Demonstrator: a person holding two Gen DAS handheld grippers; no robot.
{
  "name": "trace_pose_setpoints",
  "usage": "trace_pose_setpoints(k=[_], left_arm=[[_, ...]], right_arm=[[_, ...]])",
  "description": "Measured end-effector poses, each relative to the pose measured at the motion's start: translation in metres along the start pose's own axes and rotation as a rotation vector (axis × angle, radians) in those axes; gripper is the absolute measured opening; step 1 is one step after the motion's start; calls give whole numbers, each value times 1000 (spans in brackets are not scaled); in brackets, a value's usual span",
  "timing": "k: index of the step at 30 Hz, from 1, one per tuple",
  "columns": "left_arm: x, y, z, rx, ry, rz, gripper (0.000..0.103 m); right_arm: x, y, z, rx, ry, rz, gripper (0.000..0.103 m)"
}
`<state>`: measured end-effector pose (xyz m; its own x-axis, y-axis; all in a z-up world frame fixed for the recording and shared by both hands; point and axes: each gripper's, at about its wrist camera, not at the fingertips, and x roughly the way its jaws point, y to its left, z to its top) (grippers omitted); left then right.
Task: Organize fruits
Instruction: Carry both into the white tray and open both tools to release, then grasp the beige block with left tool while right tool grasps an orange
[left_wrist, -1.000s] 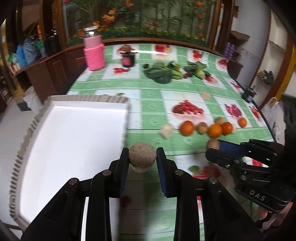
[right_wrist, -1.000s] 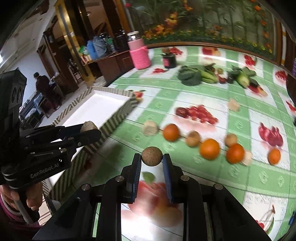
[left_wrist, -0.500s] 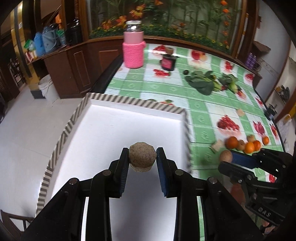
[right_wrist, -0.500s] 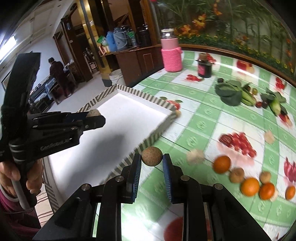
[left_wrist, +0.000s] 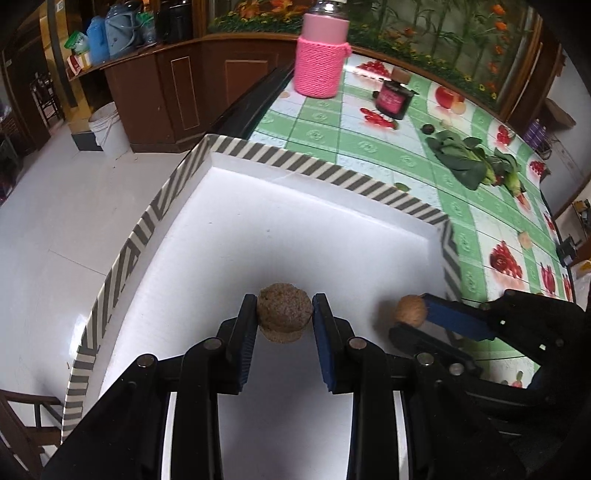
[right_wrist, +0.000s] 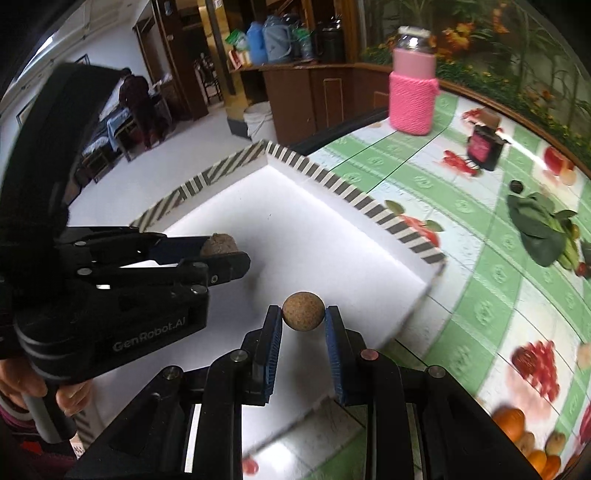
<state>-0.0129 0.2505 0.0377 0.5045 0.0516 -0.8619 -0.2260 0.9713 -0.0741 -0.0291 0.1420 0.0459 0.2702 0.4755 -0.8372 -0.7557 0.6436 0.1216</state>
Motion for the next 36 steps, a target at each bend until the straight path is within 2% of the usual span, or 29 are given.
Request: trace_pose_setpoints(k=[2,4,6,7,10,15,19,24,29,31,36], left_arm=[[2,3,0,-5,0,13,31],[3,6,-1,-12,-3,19,45],[3,8,-1,-23,-6,23,72],[3,9,-2,-31,-8,24,76],[2,10,-3,-39,-18,34,77],[-4,10,-8,-49,-29,38,76],[-18,1,-12,-29,-73,47,76],[-33,-15,-18,-6,-109,22,76],[-45,-41,-27,41,-136,-9,76],[-47,-52,-31,54,-135,-37,76],[-51,-83,-42,111,-132,-78,76]], right_arm=[[8,1,0,-11,18,2,25],[15,2,0,-15,26,3,26],[17,2,-1,-20,23,2,28],[17,3,-2,-20,20,2,36],[10,5,-4,-22,6,0,46],[-11,4,-13,-7,-29,-6,51],[-33,1,-25,12,-65,-6,52],[-66,-8,-43,55,-122,-17,59],[-97,-30,-71,120,-154,-58,68],[-109,-43,-85,166,-172,-87,76],[-137,-80,-124,281,-183,-134,77]])
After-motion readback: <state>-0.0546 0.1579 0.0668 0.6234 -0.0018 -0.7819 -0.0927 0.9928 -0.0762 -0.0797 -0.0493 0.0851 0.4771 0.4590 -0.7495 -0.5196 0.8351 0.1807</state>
